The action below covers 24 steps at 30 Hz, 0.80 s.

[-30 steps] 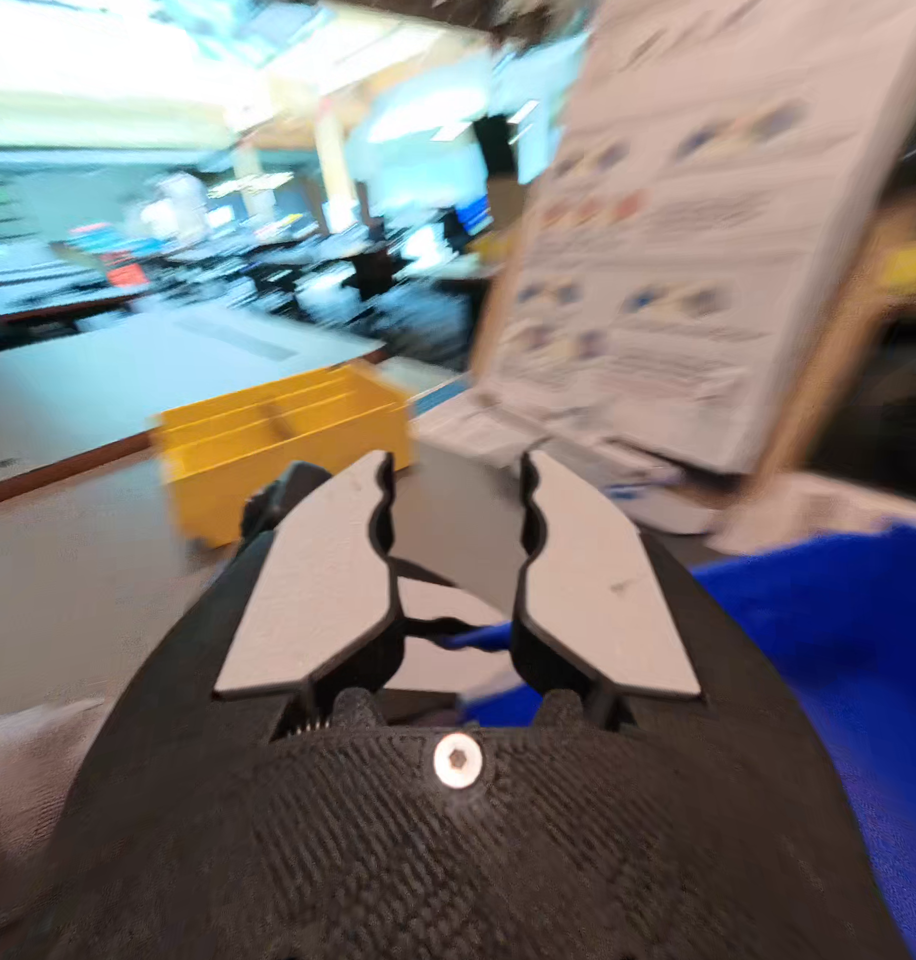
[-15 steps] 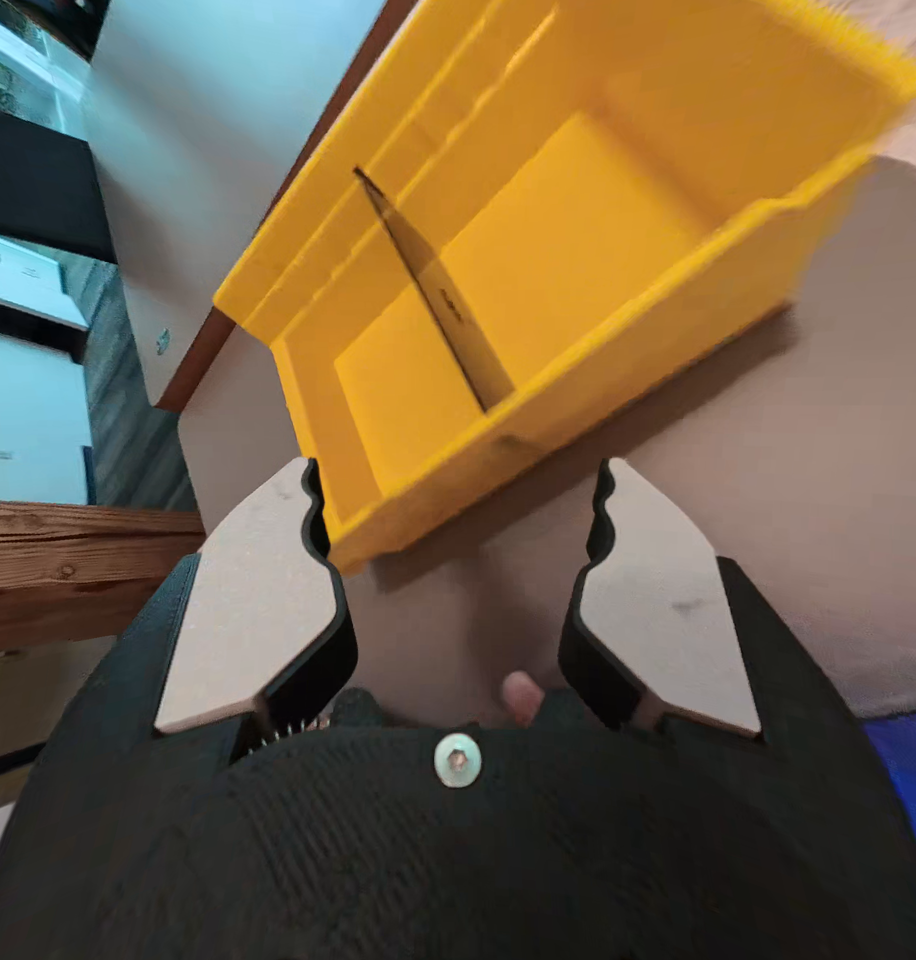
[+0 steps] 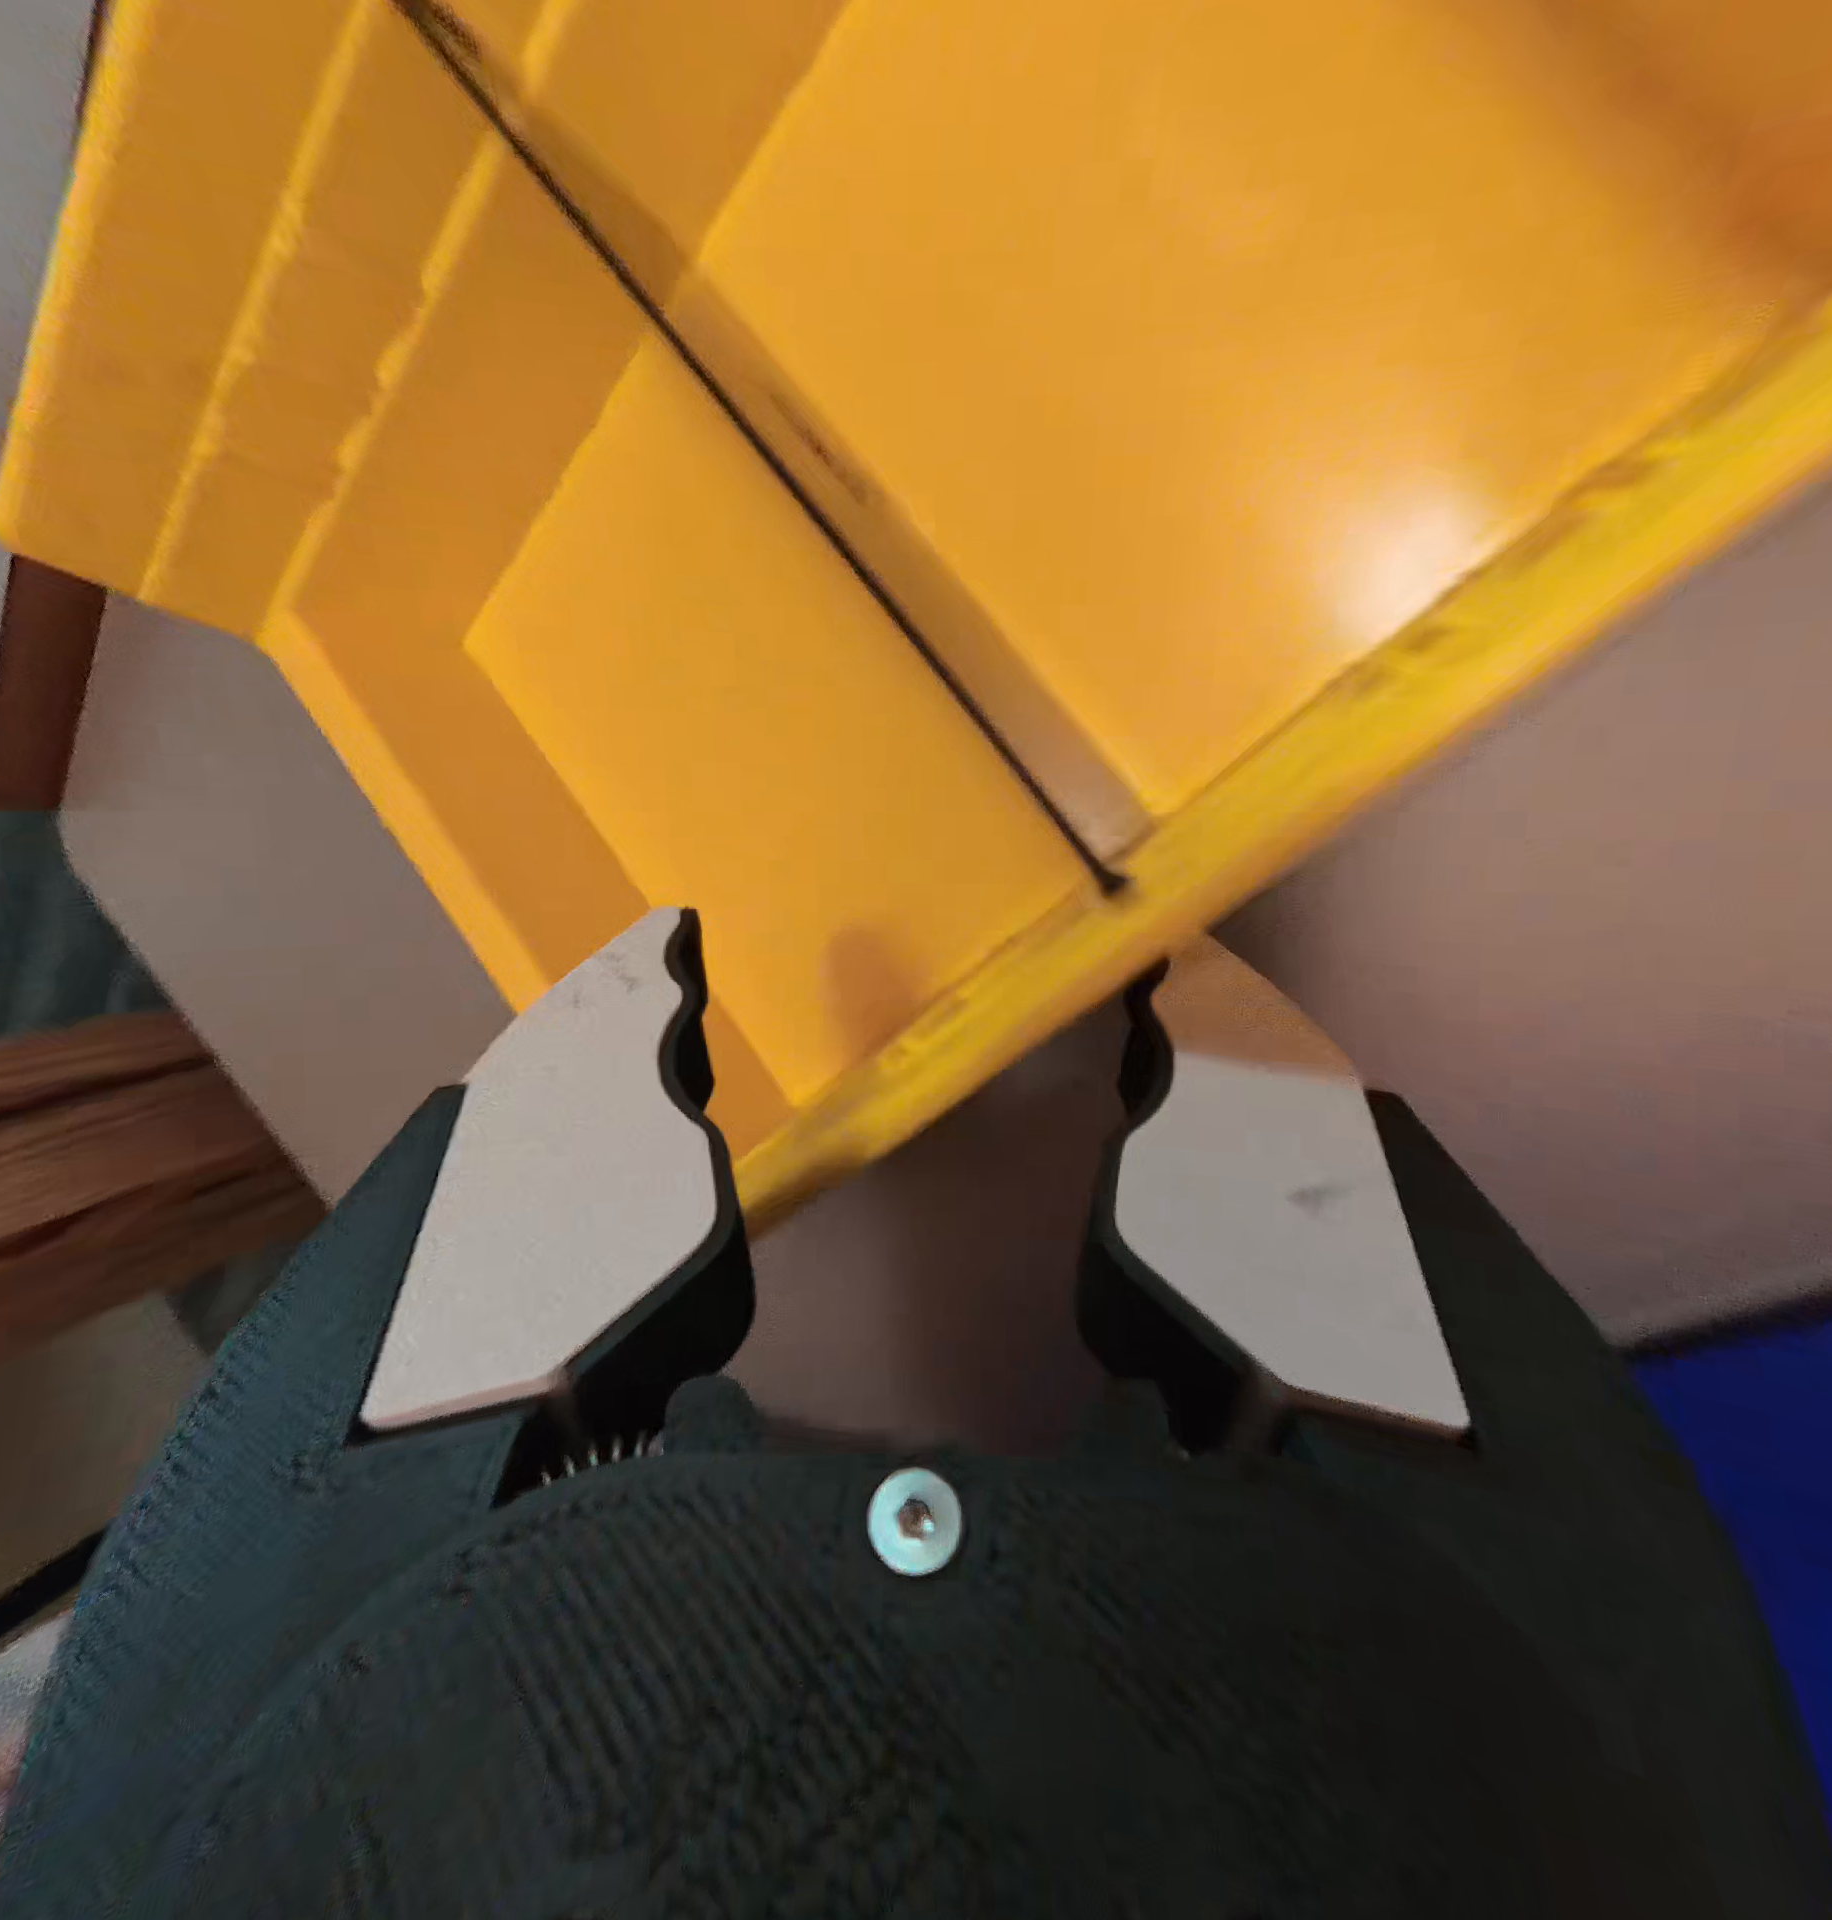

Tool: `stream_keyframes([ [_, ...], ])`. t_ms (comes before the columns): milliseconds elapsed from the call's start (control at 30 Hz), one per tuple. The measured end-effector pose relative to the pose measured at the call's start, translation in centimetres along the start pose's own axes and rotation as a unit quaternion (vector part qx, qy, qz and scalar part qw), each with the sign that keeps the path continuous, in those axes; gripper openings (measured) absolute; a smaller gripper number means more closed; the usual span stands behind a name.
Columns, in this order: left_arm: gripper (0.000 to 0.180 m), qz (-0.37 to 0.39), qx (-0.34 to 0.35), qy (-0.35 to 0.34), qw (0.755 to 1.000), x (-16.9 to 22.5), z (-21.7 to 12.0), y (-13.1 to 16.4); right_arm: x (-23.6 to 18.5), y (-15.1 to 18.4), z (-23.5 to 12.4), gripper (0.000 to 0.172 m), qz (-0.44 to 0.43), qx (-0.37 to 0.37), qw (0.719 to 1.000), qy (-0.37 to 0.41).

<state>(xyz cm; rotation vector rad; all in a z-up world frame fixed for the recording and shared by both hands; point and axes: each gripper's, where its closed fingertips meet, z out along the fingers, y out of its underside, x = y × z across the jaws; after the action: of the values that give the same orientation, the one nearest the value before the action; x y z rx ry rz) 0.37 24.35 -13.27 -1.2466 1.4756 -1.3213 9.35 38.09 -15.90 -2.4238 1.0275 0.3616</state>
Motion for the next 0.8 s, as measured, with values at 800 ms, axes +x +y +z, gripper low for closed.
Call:
stream_keyframes([
  [800, 0.004, 0.01, 0.005, -0.003, 1.0, -3.1, -0.3, -0.3, -1.8, -7.6, -6.9, 0.036, -0.158, -0.002, 0.987, 0.036],
])
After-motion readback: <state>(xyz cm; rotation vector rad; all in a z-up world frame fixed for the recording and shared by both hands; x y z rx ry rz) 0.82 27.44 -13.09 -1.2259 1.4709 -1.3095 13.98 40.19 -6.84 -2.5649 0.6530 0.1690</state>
